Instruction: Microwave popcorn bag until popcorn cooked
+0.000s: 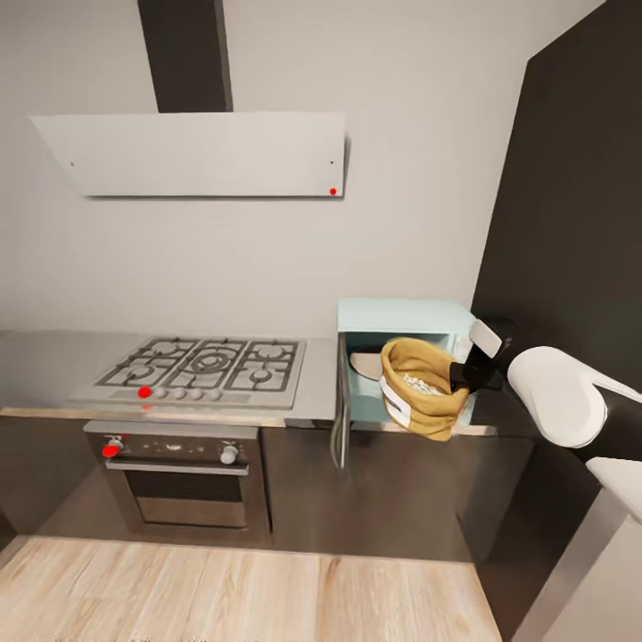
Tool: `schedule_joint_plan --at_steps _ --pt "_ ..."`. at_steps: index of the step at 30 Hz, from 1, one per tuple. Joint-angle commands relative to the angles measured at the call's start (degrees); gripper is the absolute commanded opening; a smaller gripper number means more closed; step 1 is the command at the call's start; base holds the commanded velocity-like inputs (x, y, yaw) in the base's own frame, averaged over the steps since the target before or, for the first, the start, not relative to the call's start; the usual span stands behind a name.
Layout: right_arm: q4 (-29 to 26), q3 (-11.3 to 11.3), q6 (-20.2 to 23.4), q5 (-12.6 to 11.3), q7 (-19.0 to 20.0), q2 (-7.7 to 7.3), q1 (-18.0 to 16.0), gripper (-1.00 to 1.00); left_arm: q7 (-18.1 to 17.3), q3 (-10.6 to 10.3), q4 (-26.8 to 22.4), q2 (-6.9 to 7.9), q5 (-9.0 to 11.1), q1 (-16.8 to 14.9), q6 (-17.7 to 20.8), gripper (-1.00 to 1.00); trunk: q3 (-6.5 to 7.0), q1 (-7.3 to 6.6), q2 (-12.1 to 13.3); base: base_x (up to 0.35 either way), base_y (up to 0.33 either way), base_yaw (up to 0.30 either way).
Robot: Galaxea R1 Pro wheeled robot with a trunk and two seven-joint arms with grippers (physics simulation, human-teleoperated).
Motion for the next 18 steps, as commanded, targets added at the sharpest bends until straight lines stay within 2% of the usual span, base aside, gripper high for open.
schedule_joint_plan --at_steps 1,6,11,18 --pt "0.0 -0.5 0.2 0.4 -0.1 0.00 0.0 -1.00 0.2 0.1 0.0 -0.02 0.0 0.0 0.0 1.00 -0.11 0.02 -0.1 0.054 -0.012 0.261" --pt "0.0 -0.5 0.2 0.4 -0.1 0.00 0.0 -1.00 0.2 0.1 0.0 -0.02 0.0 0.0 0.0 1.00 -0.20 0.02 -0.1 0.020 -0.006 0.227" --pt "0.8 -0.5 0.2 0.4 0.0 0.00 0.0 -1.00 0.2 0.1 0.0 -0.02 0.0 0.0 0.0 1.00 -0.20 0.02 -0.1 0.197 -0.186 0.020" --pt "1.5 -0.5 -0.1 0.5 -0.1 0.00 0.0 -1.00 0.2 0.1 0.0 -0.02 0.0 0.0 0.0 1.00 -0.20 0.02 -0.1 0.041 -0.075 0.001"
